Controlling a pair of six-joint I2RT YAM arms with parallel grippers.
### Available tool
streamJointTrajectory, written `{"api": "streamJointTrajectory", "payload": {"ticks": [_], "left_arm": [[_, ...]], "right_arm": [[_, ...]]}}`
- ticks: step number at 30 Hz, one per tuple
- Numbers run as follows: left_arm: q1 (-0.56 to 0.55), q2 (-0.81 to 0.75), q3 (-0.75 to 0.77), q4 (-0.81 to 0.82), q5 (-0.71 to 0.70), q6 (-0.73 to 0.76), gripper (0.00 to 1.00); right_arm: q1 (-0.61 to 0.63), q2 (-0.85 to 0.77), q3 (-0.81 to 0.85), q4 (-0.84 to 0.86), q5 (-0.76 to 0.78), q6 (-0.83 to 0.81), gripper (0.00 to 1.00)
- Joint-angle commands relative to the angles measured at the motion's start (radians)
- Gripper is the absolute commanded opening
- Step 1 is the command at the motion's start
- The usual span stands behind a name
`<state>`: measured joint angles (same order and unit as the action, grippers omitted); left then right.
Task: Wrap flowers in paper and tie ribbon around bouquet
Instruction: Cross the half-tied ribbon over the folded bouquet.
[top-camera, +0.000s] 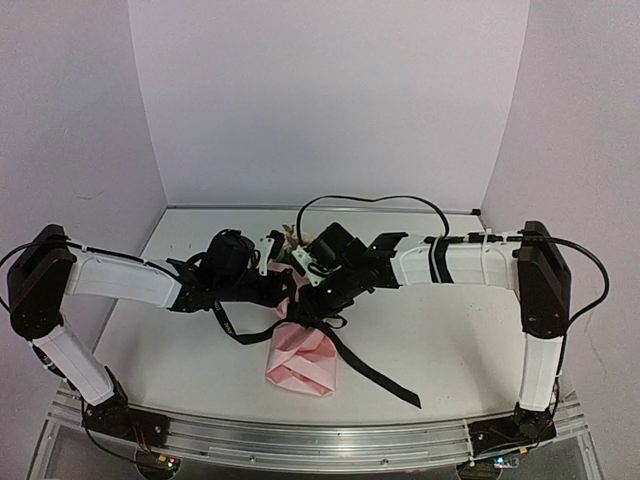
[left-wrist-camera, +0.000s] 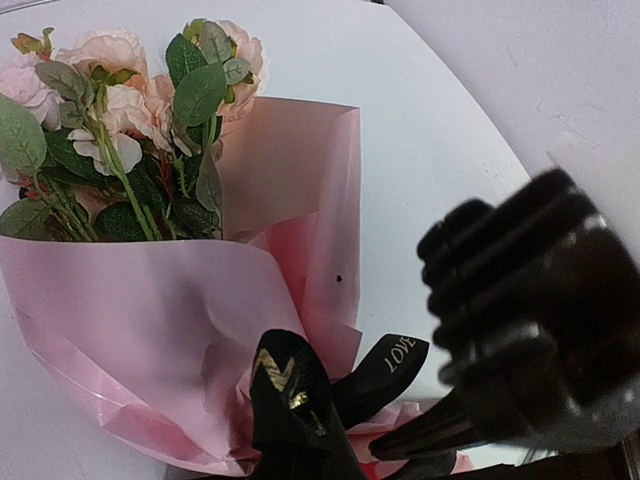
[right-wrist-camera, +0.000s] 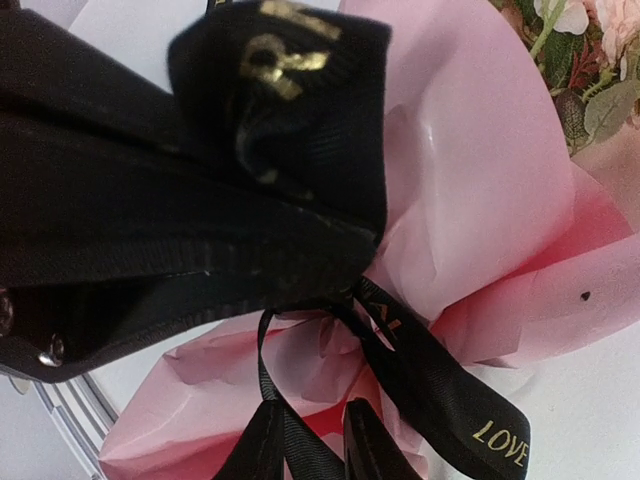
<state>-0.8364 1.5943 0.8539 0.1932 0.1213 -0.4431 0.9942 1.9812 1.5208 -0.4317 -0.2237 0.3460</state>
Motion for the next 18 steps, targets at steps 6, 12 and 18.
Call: {"api": "streamJointTrajectory", "payload": {"ticks": [6, 12, 18], "left_arm": [[0.017, -0.045, -0.015, 0.045, 0.019, -0.007, 0.0], [0.035, -0.067, -0.046, 0.045, 0.018, -0.018, 0.0], [0.043, -0.101, -0.09, 0.055, 0.014, -0.04, 0.0]], "right_arm": [[0.028, -0.08, -0.044, 0.007, 0.028, 0.029, 0.0], [0.035, -0.175, -0.13, 0.005, 0.051, 0.091, 0.0], [0.035, -0.218, -0.182, -0.012, 0.078, 0.154, 0.0]]}}
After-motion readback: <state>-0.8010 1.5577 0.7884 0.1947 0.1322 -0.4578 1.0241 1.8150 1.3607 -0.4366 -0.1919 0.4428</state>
